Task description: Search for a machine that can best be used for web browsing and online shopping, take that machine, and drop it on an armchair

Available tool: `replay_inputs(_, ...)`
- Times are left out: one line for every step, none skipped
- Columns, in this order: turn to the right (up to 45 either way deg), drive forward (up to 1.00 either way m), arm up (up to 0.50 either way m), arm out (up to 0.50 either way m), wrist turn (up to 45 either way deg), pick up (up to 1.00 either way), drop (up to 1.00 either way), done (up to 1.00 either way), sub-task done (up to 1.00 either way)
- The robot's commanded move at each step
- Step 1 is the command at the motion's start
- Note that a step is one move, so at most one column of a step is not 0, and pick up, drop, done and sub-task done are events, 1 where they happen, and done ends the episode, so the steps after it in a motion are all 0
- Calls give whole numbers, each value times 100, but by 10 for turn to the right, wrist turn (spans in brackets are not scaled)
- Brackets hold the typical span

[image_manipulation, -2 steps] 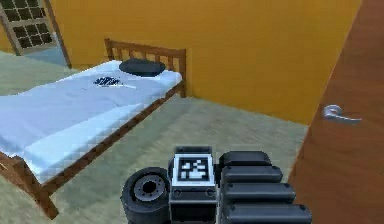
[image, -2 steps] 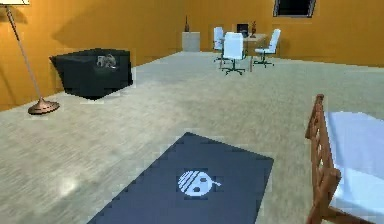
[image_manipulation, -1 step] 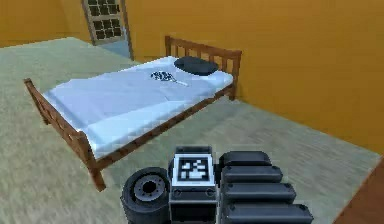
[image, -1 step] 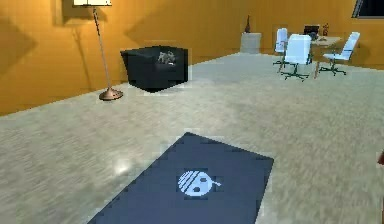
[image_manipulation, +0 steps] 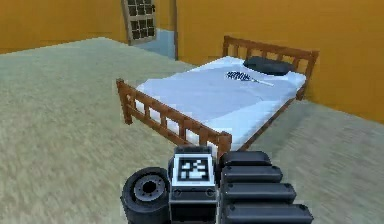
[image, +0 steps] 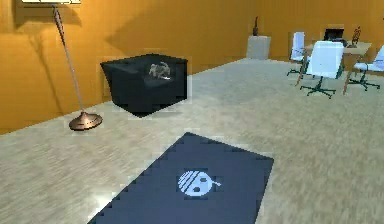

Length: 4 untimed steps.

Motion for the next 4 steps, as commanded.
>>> replay_inputs(0, 100, 0, 0, 0, 0, 0, 0, 0)
replay_inputs(0, 100, 0, 0, 0, 0, 0, 0, 0)
replay_inputs(0, 60, 0, 0, 0, 0, 0, 0, 0)
replay_inputs(30, 0, 0, 0, 0, 0, 0, 0, 0)
